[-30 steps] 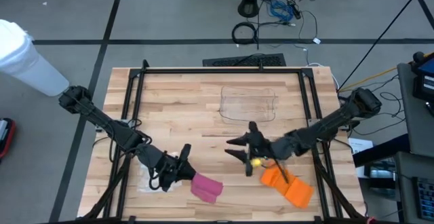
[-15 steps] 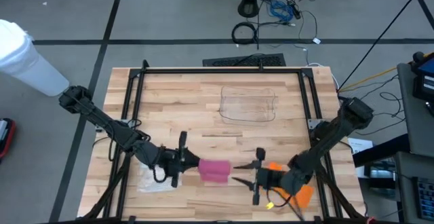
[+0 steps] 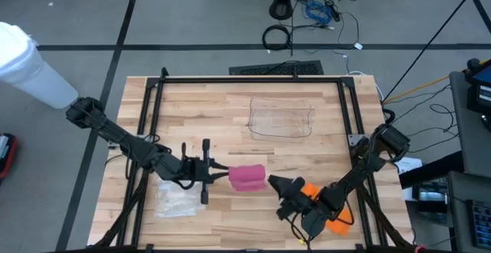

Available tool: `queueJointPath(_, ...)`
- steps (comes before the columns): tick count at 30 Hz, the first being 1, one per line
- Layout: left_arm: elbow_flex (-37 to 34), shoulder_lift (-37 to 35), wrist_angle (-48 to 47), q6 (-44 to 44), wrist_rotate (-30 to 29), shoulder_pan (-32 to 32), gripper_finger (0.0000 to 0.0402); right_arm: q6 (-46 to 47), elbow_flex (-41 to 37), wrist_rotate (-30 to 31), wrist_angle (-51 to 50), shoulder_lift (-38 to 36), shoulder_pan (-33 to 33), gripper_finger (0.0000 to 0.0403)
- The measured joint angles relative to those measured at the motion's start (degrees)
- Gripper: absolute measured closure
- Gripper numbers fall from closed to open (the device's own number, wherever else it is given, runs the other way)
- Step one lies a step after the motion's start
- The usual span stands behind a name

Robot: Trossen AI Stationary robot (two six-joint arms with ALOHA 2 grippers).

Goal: Roll bandage
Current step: Roll the pink bandage

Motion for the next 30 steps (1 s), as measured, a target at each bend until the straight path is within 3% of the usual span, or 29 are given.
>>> queueJointPath(8, 0.00, 0.00, -0.65, -1.47, 0.42, 0.51, 0.0384, -6.07, 9.91, -3.54, -2.14, -0.22, -0.12, 0.0261)
queueJointPath(13, 0.00, 0.00, -1.14, -1.97, 7.26, 0.72, 0.0384, -9.73, 15.43, -7.05, -6.25, -0.31, 0.64, 0.0261)
queueJointPath(20, 0.00, -0.07, -1.11, -3.28, 12.88, 0.83, 0.0384, -15.17, 16.80, -10.80, -10.06, -0.31, 1.29, 0.0261)
queueJointPath(27, 0.00, -0.07, -1.13, -4.44, 13.53, 0.94, 0.0384, -22.59, 16.80, -17.74, -9.90, -0.31, 3.30, 0.0261)
queueJointPath(30, 0.00, -0.07, -1.14, -4.52, 13.53, 0.96, 0.0384, -25.03, 16.80, -17.92, -9.64, -0.31, 4.23, 0.0261)
